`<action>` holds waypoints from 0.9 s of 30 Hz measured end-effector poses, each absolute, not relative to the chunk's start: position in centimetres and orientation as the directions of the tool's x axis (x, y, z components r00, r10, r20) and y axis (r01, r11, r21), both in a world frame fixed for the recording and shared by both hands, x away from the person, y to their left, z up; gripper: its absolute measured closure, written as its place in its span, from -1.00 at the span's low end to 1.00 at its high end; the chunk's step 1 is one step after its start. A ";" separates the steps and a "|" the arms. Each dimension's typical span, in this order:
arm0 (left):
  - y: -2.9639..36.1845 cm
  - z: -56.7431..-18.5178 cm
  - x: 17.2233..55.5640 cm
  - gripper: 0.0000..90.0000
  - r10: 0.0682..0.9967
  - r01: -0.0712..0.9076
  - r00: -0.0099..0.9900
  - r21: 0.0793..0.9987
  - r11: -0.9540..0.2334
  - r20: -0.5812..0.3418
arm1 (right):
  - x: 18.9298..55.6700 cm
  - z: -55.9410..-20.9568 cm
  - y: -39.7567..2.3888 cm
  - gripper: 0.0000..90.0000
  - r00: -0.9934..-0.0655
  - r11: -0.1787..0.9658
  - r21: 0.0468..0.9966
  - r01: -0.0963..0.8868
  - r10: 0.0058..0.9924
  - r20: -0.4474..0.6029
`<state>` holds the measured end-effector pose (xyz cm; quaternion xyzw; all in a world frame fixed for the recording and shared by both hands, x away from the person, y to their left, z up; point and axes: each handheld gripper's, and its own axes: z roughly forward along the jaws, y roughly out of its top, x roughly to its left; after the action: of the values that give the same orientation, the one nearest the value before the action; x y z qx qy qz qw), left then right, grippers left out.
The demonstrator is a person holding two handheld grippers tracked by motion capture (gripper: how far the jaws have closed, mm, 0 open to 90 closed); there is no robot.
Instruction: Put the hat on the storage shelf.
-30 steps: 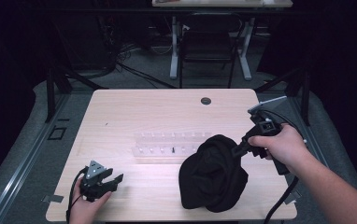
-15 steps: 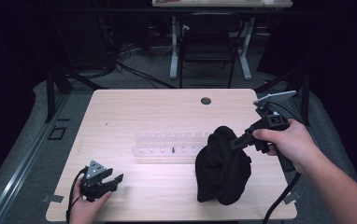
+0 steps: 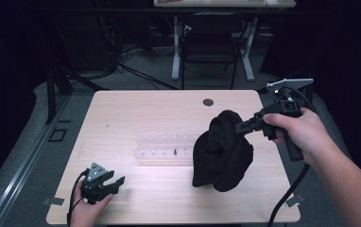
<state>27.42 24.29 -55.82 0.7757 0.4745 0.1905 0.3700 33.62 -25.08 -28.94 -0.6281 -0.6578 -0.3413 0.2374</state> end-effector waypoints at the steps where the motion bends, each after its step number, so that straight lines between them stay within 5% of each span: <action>1: 24.3 -55.8 27.4 0.07 0.877 0.594 0.478 0.755 -0.278 -0.053 | 33.8 -28.7 -24.9 0.95 -0.104 -0.026 0.160 0.987 0.658 0.746; 27: 24.3 -55.9 27.5 0.03 0.875 0.597 0.480 0.754 -0.275 -0.061 | 38.6 -26.4 -22.5 0.95 -0.117 -0.094 0.221 0.971 0.618 0.777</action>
<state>27.50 24.27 -55.89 0.7761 0.4741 0.1876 0.3710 38.63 -22.51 -26.38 -0.6256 -0.6350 -0.3942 0.2236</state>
